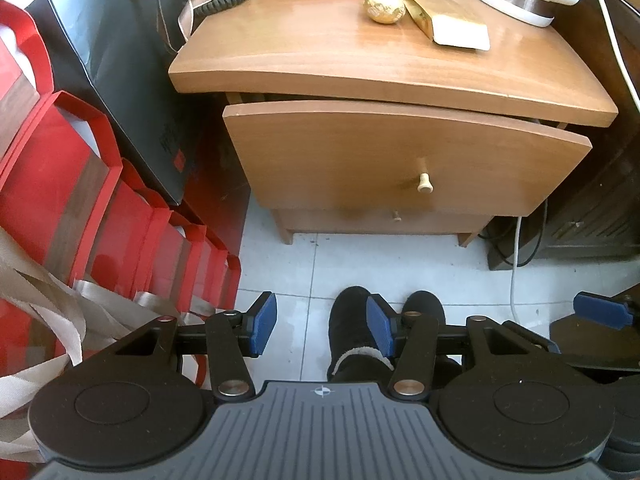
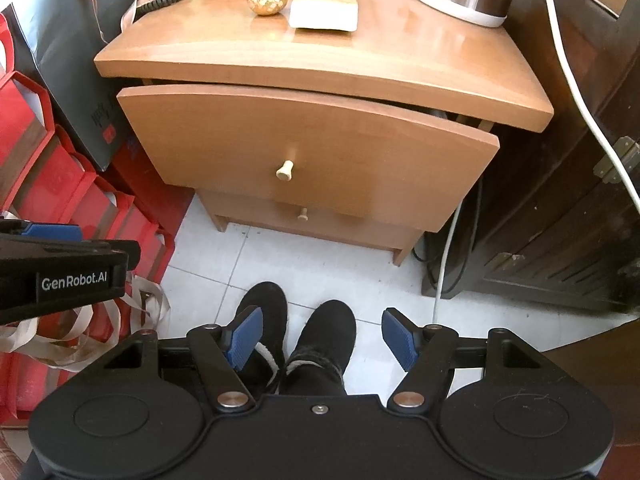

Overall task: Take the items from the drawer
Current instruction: 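Move the left tool toward the drawer's wooden knob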

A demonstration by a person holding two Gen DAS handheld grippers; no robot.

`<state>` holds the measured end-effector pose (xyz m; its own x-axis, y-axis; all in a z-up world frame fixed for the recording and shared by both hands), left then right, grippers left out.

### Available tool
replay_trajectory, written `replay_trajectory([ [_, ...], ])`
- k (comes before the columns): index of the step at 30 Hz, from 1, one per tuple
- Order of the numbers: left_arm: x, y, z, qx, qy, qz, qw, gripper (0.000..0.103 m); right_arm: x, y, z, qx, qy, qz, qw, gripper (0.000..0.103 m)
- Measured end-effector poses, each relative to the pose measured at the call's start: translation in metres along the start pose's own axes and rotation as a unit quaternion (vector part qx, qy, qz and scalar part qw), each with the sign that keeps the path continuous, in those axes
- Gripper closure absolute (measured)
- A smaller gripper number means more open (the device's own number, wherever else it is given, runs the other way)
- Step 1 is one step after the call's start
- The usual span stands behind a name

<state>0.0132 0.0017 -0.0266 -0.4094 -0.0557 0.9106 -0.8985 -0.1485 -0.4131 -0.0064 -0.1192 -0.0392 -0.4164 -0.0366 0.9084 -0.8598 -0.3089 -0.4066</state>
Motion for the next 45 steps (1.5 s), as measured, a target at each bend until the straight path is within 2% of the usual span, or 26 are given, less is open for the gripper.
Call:
replay_trajectory([
  [15,0.003,-0.029,0.01,-0.005,0.012,0.007,0.9999,0.05,0.005,-0.012,0.009,0.006,-0.002,0.007,1.0,0.039],
  [45,-0.067,-0.079,0.055,-0.025,0.029,-0.041,0.9984,0.05,-0.028,-0.028,0.03,0.006,-0.027,-0.01,1.0,0.039],
])
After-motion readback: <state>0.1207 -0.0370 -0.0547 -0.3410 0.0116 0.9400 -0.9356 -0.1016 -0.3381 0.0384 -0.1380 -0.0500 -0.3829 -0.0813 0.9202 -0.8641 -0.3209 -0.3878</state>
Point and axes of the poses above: each gripper's, at about its wrist camera, not at the fingertips, and x roughly against the way its jaws point, z to its right, y to its underside, the point moved 3 cm from there along -x, roughly the way its jaws point, and after that the axes turned 10 degrees about x, right-handed, at the moved point
